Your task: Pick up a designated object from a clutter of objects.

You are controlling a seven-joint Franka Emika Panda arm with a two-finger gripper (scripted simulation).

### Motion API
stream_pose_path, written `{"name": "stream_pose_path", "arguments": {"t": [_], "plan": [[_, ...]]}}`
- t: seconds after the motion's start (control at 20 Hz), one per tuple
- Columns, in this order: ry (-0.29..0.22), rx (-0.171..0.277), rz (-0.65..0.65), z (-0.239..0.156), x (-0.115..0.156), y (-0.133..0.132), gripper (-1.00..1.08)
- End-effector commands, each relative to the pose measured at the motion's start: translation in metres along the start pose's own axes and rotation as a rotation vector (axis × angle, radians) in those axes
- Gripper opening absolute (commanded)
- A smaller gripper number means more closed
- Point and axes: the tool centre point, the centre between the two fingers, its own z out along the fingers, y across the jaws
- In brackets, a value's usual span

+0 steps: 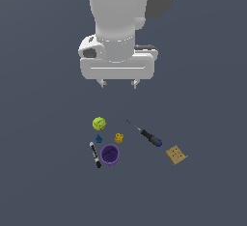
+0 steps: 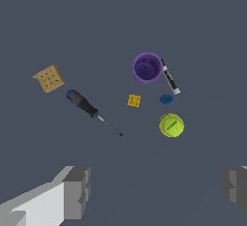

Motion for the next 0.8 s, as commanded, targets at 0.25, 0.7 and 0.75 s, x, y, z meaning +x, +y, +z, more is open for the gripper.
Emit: {"name": "stream_pose_path", "arguments": {"t": [0.25,0.7,0.75], "plan": [[0.025,-0.011,-0.029,-0.009,0.003,-0.015,1.0],[0.042,-0.017,-0.048,-0.015,0.005,-0.024,1.0],[0.042,-0.017,-0.048,-0.014,0.005,-0.025,1.0]]}}
